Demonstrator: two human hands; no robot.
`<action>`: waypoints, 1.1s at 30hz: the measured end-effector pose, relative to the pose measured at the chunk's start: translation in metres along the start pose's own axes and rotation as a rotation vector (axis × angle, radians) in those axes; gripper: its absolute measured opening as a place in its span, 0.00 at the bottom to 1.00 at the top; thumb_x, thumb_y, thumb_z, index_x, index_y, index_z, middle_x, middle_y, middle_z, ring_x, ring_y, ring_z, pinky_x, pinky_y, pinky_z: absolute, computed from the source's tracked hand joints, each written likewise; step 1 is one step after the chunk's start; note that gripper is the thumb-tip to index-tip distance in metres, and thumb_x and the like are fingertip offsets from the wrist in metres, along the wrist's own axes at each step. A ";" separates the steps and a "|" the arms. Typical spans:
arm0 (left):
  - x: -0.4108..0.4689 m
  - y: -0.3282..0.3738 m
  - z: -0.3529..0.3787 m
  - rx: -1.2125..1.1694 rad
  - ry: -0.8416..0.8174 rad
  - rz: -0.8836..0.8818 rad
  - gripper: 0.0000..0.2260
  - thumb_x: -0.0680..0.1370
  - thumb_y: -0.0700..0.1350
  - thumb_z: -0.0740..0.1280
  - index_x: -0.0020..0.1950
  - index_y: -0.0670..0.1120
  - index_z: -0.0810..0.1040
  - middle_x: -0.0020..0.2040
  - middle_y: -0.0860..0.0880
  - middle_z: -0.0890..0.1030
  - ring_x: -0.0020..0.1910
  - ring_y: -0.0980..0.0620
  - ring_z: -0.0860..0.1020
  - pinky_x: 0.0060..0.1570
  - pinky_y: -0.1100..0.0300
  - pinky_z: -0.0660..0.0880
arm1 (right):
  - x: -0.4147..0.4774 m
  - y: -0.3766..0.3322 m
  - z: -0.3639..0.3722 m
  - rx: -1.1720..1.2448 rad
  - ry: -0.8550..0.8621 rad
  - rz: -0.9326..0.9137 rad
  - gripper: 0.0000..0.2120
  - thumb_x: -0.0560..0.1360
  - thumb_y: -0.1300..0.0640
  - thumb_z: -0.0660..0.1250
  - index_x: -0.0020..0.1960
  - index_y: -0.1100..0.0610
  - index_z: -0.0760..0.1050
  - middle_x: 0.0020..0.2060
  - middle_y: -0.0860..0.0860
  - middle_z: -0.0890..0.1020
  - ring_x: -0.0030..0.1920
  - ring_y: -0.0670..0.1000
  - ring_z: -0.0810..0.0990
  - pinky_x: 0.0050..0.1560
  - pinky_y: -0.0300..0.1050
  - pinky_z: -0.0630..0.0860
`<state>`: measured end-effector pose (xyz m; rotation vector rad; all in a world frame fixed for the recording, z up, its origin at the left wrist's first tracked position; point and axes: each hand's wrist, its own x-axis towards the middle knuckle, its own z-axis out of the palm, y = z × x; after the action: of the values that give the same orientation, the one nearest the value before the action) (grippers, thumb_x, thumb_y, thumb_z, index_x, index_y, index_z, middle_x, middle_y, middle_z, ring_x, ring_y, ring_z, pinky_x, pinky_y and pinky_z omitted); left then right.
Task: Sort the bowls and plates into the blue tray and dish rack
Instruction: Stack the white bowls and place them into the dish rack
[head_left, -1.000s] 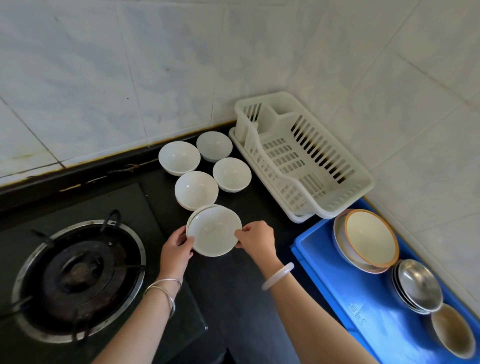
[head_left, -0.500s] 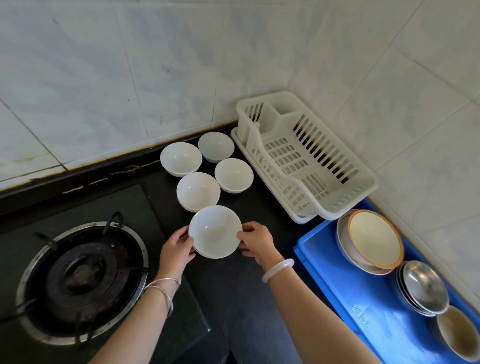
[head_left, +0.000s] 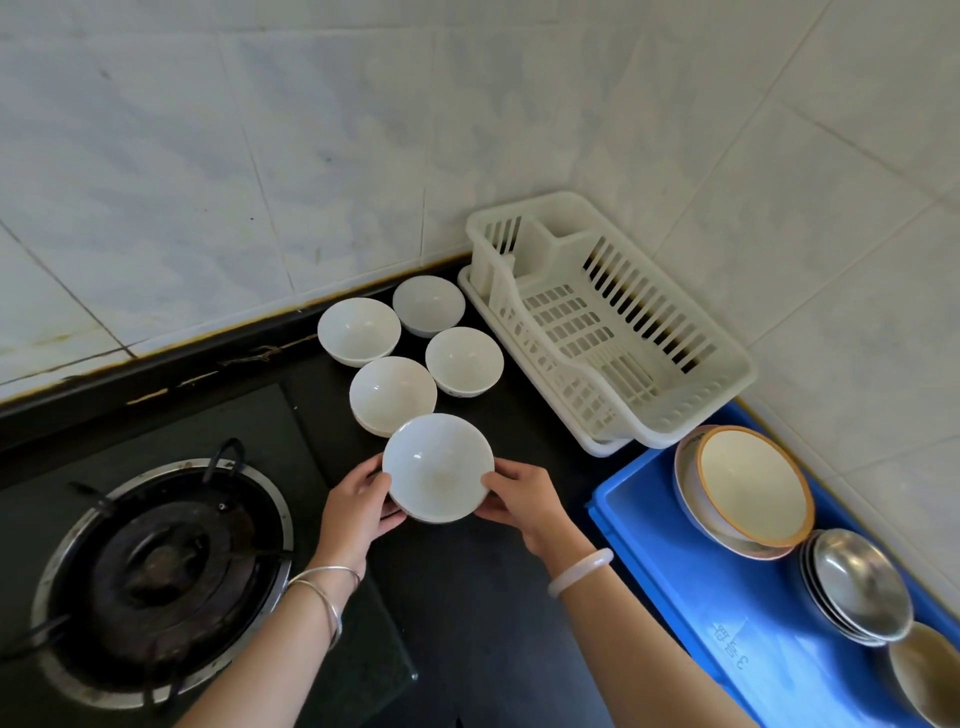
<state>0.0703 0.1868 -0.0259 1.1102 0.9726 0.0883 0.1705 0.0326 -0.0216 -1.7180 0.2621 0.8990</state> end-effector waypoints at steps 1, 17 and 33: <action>-0.002 0.006 0.005 0.009 -0.016 0.019 0.15 0.78 0.41 0.61 0.64 0.51 0.73 0.49 0.51 0.80 0.47 0.47 0.81 0.38 0.58 0.78 | -0.004 -0.006 -0.006 0.008 0.008 -0.021 0.16 0.76 0.62 0.65 0.63 0.54 0.76 0.49 0.52 0.84 0.46 0.50 0.85 0.44 0.46 0.83; 0.052 0.149 0.183 0.077 -0.306 0.160 0.11 0.78 0.39 0.61 0.59 0.47 0.74 0.55 0.46 0.78 0.44 0.45 0.82 0.34 0.61 0.80 | 0.036 -0.160 -0.139 0.187 0.213 -0.254 0.11 0.75 0.63 0.67 0.57 0.60 0.78 0.46 0.56 0.84 0.41 0.53 0.84 0.39 0.41 0.82; 0.183 0.156 0.294 0.246 -0.311 0.065 0.18 0.80 0.34 0.53 0.69 0.41 0.69 0.66 0.38 0.72 0.59 0.37 0.74 0.53 0.46 0.75 | 0.180 -0.192 -0.171 0.320 0.312 -0.067 0.20 0.78 0.51 0.62 0.66 0.60 0.69 0.58 0.59 0.77 0.48 0.58 0.78 0.40 0.50 0.78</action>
<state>0.4461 0.1461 0.0119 1.3356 0.6797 -0.1515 0.4805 -0.0064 0.0106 -1.5509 0.5234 0.5044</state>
